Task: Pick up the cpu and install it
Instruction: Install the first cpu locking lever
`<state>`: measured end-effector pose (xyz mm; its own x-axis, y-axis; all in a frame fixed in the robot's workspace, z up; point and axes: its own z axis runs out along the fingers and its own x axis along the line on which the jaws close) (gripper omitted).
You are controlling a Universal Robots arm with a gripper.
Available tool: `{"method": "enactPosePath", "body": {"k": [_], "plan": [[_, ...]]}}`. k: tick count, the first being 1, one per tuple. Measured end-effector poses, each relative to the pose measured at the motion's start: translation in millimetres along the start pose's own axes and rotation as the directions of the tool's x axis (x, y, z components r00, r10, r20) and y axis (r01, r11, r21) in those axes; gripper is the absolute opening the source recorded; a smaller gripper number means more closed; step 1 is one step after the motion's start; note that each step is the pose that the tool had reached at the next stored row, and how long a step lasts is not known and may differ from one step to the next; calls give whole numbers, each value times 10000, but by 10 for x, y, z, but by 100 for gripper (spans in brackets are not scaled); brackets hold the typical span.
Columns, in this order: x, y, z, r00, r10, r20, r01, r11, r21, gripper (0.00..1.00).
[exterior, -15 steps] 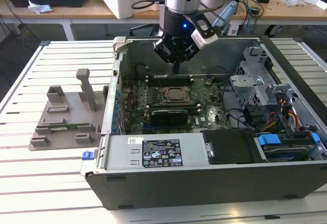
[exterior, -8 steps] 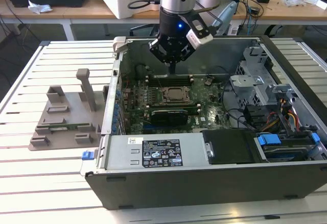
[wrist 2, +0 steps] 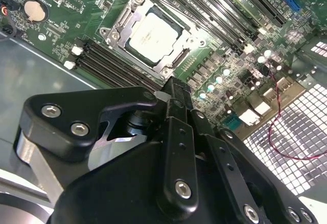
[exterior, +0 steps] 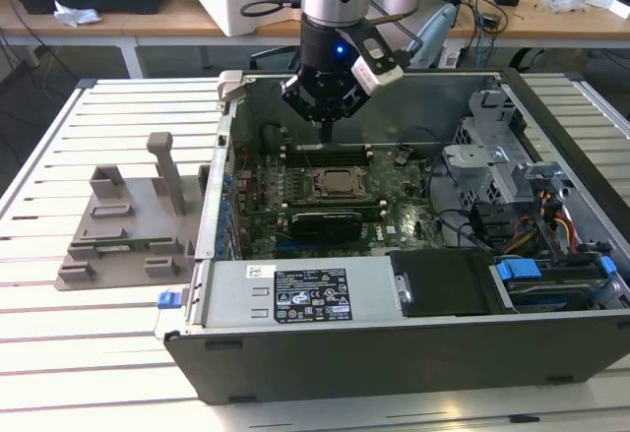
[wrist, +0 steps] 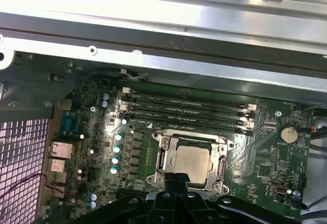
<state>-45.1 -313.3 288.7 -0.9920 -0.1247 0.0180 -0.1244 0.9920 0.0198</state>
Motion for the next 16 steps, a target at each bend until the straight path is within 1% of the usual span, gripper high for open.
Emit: {"method": "enactPosePath", "body": {"k": [9, 13, 16], "plan": [[66, 8, 2, 10000, 0, 1, 0, 10000, 0, 11], [136, 17, 5, 10000, 0, 0, 0, 10000, 0, 11], [171, 24, 8, 10000, -1, 0, 1, 10000, 0, 11]]}}
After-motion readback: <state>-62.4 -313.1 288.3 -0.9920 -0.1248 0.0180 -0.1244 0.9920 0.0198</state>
